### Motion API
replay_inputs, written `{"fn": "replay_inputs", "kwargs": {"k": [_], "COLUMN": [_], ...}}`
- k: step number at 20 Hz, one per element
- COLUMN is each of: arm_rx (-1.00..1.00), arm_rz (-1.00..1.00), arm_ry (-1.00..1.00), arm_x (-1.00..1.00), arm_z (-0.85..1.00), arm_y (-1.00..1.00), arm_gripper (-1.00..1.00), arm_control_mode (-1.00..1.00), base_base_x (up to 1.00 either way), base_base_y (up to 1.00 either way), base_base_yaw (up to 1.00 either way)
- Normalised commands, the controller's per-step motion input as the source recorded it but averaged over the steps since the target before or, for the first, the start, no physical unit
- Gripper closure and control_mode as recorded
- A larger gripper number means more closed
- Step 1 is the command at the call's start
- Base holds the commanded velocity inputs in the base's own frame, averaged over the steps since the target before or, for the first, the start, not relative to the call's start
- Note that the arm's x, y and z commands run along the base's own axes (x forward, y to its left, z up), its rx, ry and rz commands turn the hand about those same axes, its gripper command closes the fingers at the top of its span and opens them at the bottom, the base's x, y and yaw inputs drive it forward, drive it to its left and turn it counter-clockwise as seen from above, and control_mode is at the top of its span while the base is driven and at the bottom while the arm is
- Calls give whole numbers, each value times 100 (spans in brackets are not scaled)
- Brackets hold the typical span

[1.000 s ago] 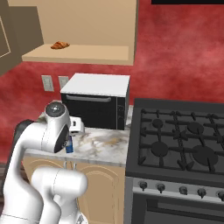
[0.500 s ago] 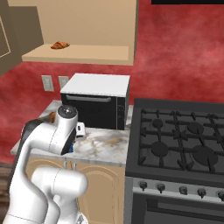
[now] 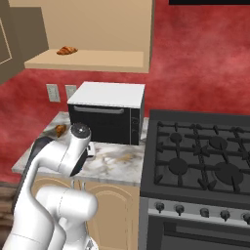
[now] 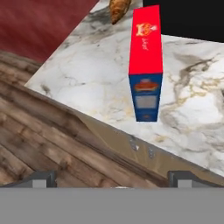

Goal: Pick the canned food and boxed food from the counter and place them in the cabinets closest to them.

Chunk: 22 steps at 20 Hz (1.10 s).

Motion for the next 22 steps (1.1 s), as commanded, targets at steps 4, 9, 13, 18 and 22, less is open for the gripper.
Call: {"fn": "replay_inputs", "kwargs": {"k": [4,9,13,18,22], "arm_rx": [0,0,0,0,0], "arm_rz": [0,0,0,0,0], "arm_ry": [-13,-13,-12,-8,-7], "arm_x": [10,6,1,0,0], "arm_z": [-29,-18,-20,-35,-39], "arm_y": [21,13,9,10,12], "arm_gripper": [-100,-100,-100,-100,-100], "arm_control_mode": [-100,-100,-100,-100,-100], "base_base_x": [0,0,0,0,0], "base_base_y": [0,0,0,0,0], "base_base_yaw": [0,0,0,0,0]}}
